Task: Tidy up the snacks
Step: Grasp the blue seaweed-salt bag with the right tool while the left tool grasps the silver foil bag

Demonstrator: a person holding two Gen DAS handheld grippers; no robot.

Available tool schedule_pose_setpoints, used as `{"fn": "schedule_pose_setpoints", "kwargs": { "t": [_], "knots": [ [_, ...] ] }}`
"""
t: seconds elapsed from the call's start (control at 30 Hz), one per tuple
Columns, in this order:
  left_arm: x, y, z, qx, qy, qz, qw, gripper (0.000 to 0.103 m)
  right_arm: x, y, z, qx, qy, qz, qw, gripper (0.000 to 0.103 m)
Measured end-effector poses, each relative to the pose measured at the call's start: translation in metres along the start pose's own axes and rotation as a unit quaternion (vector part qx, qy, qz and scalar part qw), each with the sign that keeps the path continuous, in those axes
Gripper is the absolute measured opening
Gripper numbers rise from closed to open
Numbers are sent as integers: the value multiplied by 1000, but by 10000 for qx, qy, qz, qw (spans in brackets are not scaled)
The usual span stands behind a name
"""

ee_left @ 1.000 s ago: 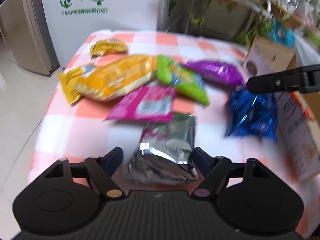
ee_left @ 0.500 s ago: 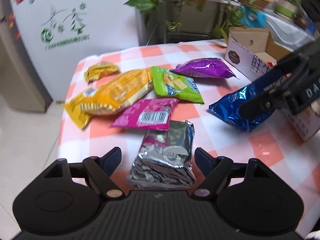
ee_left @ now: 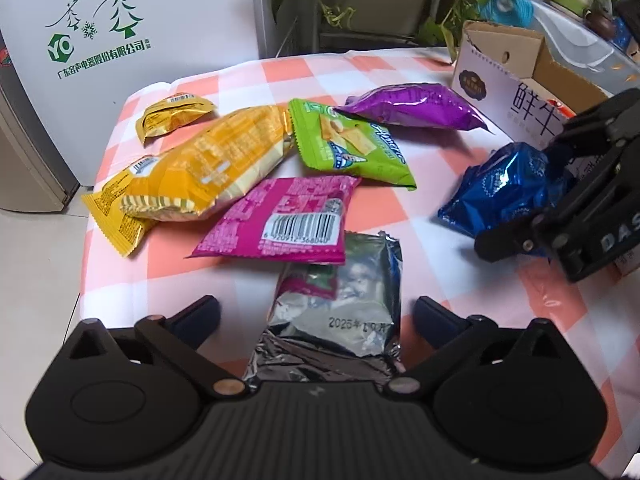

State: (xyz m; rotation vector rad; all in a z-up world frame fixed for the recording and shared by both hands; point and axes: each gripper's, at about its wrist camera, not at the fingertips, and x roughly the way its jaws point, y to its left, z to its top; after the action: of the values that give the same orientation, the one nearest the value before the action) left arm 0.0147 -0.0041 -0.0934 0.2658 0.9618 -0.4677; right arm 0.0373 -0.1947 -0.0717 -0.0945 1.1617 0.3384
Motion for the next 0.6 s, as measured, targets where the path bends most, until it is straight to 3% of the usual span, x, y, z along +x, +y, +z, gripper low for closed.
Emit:
{"fn": "schedule_pose_setpoints", "kwargs": {
  "t": [0.23,0.6],
  "knots": [
    [-1,-1,-2,-87,-52,55,9999,103,9,4,-3,-224,22,-276,9994,93],
    [0,-2,-1,-191,-83,123,9997,103,7,5,-3,-266,-11,-352,9990,92]
  ]
}}
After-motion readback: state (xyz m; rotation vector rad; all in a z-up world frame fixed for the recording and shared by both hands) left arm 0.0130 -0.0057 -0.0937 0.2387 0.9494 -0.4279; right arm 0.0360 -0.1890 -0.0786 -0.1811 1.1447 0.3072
